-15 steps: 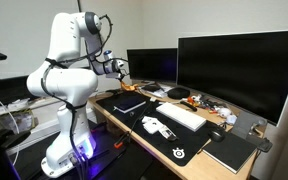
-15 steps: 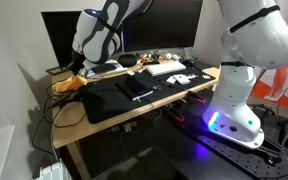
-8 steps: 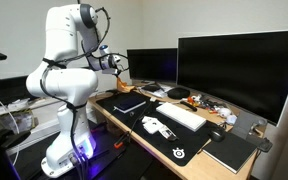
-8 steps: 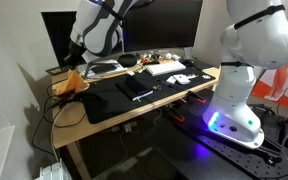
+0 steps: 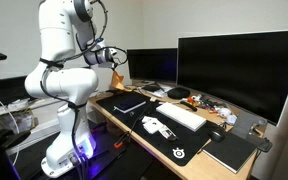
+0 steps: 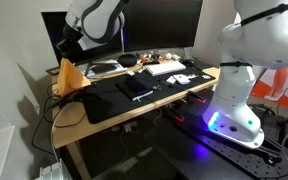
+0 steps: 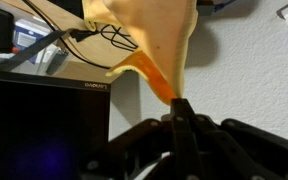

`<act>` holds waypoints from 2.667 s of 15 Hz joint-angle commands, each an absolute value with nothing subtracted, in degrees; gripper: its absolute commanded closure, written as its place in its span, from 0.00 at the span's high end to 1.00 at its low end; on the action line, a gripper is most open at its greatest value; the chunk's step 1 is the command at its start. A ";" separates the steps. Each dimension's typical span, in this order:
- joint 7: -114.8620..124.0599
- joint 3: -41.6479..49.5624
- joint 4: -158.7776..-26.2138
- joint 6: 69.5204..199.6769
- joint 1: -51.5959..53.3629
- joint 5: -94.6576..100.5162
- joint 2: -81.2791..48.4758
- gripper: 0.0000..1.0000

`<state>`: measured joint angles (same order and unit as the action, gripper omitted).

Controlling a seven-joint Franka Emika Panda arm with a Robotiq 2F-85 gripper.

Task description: Pick up the orange cloth and place it on top of the black book

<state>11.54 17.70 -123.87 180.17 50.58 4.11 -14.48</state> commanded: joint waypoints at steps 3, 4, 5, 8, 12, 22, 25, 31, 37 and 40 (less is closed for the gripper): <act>14.27 25.17 -128.29 180.78 58.05 7.78 -7.95 0.00; 15.11 27.23 -128.34 180.98 59.90 9.14 -7.37 0.00; 16.30 29.04 -128.38 181.01 61.55 10.58 -6.83 0.00; 21.64 35.85 -127.25 181.03 67.53 16.77 -6.05 0.00; 31.15 43.70 -125.63 179.74 75.20 26.06 -5.82 0.00; 37.42 47.21 -125.51 178.85 80.06 30.79 -7.07 0.01; 40.70 49.05 -123.90 179.66 81.02 31.74 -9.03 0.00; 54.53 60.10 -121.83 180.31 87.34 35.32 -10.66 0.00; 67.56 74.09 -123.64 180.97 98.45 38.93 -11.47 0.00; 73.97 82.40 -125.12 181.69 106.14 40.36 -13.03 0.00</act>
<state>67.46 75.17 -123.62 179.48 99.54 38.49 -10.88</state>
